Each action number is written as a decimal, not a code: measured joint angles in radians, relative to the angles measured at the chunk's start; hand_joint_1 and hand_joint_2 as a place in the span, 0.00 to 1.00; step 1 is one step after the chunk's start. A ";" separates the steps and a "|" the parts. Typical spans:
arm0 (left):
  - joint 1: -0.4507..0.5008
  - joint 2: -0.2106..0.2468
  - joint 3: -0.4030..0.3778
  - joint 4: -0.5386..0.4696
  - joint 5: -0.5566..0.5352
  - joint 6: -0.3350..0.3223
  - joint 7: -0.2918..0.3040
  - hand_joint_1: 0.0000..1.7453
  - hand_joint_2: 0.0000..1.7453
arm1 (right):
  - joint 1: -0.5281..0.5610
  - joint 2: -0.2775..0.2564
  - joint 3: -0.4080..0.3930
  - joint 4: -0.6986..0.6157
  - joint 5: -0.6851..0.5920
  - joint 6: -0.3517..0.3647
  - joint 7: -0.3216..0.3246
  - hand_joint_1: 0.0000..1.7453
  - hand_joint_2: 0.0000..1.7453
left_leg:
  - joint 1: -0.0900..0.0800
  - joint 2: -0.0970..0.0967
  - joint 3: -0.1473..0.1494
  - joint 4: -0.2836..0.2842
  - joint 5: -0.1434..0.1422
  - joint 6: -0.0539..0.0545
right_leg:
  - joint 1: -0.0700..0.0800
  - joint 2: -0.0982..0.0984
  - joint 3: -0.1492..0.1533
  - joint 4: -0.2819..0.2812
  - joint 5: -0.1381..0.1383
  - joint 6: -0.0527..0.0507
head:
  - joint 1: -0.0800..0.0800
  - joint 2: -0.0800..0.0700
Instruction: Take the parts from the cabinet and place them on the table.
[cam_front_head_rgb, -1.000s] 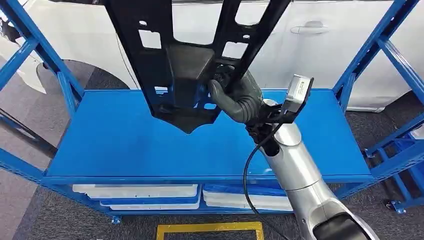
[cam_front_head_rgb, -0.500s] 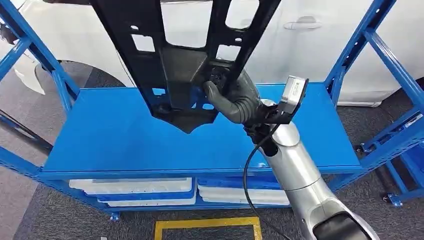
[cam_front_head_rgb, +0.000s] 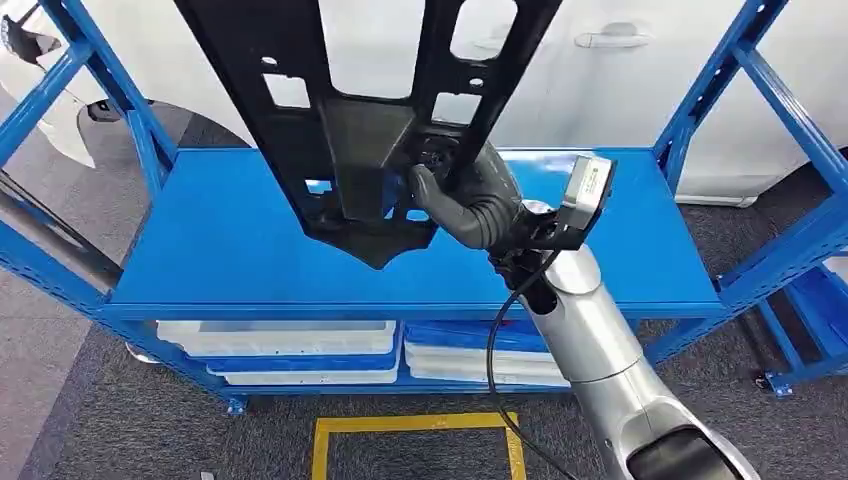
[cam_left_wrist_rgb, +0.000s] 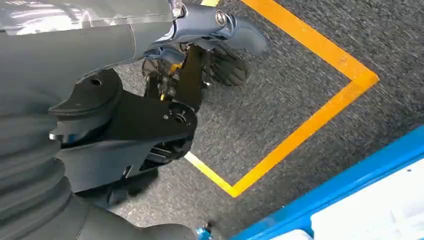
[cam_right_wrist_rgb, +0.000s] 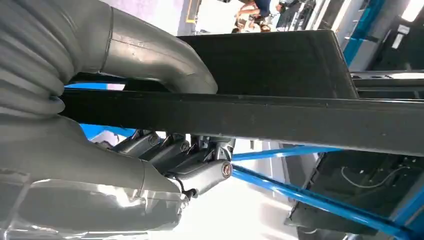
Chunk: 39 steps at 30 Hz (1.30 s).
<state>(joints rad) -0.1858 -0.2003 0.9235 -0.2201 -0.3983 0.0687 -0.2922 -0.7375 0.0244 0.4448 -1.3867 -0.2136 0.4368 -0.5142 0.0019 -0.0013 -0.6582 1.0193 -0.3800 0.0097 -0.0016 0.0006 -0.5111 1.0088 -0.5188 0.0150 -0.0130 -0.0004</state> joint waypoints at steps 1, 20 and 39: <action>0.000 0.000 0.000 0.000 -0.002 0.000 0.000 0.00 1.00 | 0.001 -0.001 0.000 -0.002 -0.001 0.000 0.000 1.00 1.00 | 0.001 0.001 0.001 -0.005 0.009 -0.007 | 0.001 0.000 -0.010 0.008 0.012 -0.006 | -0.002 0.000; -0.001 0.000 0.002 0.000 0.024 -0.032 -0.024 0.00 1.00 | 0.006 -0.018 0.000 -0.005 -0.002 -0.003 0.005 1.00 1.00 | 0.009 0.004 0.141 -0.043 -0.087 0.001 | -0.003 -0.005 -0.127 -0.004 0.134 0.002 | -0.005 0.000; 0.003 0.000 0.002 0.000 0.024 -0.034 -0.020 0.00 1.00 | 0.031 -0.027 0.002 0.001 -0.001 -0.010 0.006 1.00 1.00 | 0.008 0.003 -0.043 0.242 -0.194 -0.043 | -0.010 -0.006 -0.082 -0.002 0.083 -0.039 | -0.006 0.000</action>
<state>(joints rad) -0.1827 -0.2003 0.9258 -0.2201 -0.3746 0.0343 -0.3124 -0.7066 -0.0023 0.4467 -1.3859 -0.2148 0.4269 -0.5085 0.0103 0.0019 -0.7016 1.2615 -0.5737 -0.0337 -0.0118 -0.0058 -0.5931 1.0063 -0.4354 -0.0241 -0.0187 -0.0004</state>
